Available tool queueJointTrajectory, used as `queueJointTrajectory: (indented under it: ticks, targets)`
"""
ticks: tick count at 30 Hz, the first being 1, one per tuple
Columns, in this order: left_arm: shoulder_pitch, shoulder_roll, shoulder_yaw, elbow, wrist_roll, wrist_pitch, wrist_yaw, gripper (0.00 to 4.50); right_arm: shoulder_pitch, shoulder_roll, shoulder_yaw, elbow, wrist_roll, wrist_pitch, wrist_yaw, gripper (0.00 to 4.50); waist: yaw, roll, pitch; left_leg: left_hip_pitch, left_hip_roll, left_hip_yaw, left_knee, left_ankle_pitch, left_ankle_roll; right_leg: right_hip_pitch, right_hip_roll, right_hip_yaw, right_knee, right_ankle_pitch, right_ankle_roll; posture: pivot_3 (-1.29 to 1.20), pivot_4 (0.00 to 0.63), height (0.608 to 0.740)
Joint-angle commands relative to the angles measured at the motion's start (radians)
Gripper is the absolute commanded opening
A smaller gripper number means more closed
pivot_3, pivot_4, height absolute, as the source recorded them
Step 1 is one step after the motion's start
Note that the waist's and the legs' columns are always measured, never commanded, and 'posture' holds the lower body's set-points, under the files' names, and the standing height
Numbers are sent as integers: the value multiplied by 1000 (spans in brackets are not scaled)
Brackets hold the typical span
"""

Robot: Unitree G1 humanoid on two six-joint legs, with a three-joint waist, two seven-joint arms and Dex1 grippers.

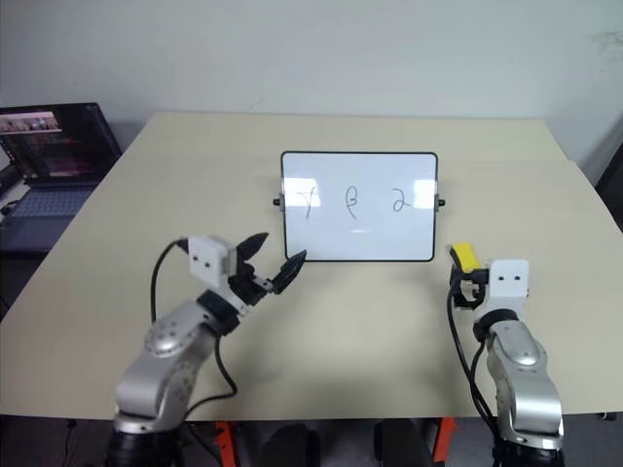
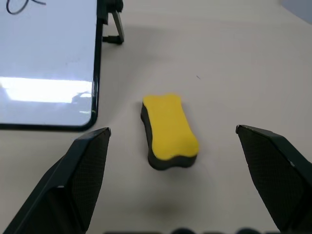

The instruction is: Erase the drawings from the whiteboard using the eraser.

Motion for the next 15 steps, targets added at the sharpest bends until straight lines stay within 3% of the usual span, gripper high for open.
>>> queueJointTrajectory:
  ticks: [1,7,11,15]
  targets:
    - [-81,94,25,-47,-133,101,-139,4500,-40,-6,6,17,0,-34,3,4475,-1,0,0,0,0,0,0,0,0,0,0,0,-1,0,0,0,150,740]
    - [-222,276,-20,-18,-249,216,-386,4500,-92,-14,6,72,2,-55,9,4475,-1,1,1,-1,0,0,-1,0,0,-1,0,0,-1,0,0,0,150,740]
    - [-303,391,-79,39,-223,211,-550,4500,-118,-9,14,102,-1,-71,5,4475,-2,2,1,0,0,0,-1,0,0,-1,0,0,-1,0,0,0,150,740]
    - [-350,432,-109,103,-161,147,-617,4500,-128,-4,20,112,0,-81,-1,4475,-3,3,2,0,0,0,-1,0,0,-1,0,0,-1,0,0,0,150,740]
